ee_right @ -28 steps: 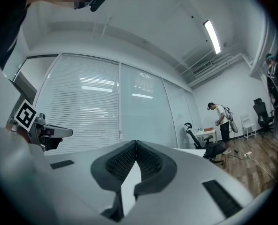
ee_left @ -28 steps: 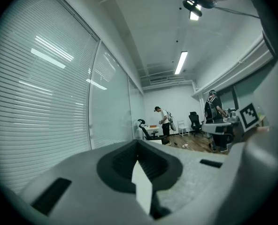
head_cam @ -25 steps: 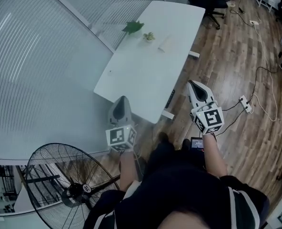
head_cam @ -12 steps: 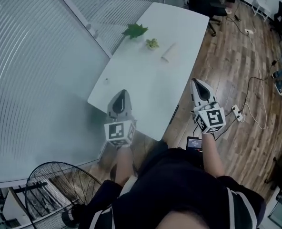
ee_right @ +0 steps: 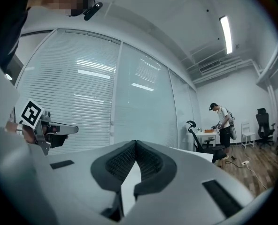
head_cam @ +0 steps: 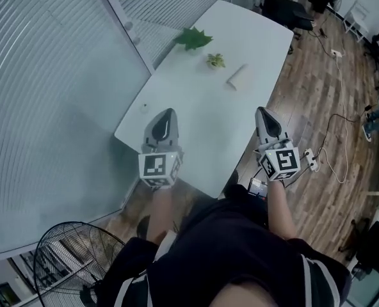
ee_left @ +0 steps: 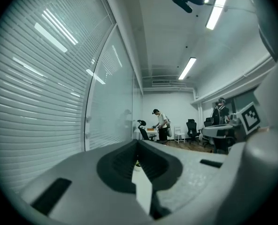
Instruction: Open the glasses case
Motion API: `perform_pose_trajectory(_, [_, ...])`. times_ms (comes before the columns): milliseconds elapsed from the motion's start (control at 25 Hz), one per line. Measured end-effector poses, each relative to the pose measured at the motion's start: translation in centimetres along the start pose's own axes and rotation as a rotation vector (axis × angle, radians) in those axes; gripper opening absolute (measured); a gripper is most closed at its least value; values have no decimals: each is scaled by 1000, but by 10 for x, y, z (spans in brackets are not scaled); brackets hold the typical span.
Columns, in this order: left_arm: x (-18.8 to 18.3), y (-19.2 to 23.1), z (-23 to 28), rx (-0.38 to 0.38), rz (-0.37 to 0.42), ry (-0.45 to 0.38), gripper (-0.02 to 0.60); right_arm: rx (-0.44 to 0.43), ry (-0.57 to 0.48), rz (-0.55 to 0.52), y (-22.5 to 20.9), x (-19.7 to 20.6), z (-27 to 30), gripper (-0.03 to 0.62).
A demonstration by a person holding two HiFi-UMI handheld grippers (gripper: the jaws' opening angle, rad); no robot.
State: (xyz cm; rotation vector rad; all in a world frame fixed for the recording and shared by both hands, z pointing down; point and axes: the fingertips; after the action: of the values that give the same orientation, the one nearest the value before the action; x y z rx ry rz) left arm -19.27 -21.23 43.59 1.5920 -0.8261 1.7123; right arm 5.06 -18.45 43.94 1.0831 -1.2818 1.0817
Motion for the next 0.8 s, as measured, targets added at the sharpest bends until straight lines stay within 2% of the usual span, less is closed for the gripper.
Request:
perform_pose_trajectory(400, [-4, -2, 9, -43, 3, 25, -2, -91, -14, 5, -5, 5, 36, 23])
perform_pose_trajectory(480, [-6, -3, 9, -49, 9, 29, -2, -106, -10, -2, -7, 10, 42, 169])
perform_pose_trajectory(680, [-4, 1, 7, -74, 12, 45, -2, -103, 21, -47, -19, 32, 63, 184])
perform_pose_trajectory(800, [-1, 8, -1, -101, 13, 56, -2, -117, 51, -162, -23, 49, 81, 183])
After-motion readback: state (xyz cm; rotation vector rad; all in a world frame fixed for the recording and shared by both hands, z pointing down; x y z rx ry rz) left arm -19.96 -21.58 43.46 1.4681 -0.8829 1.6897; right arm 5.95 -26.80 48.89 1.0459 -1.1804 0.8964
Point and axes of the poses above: the fingertips, and each gripper's own axes: z forward along the fingers, y to its left, x out of its underside, and after that the axes turned 9 degrees about x, right-handed
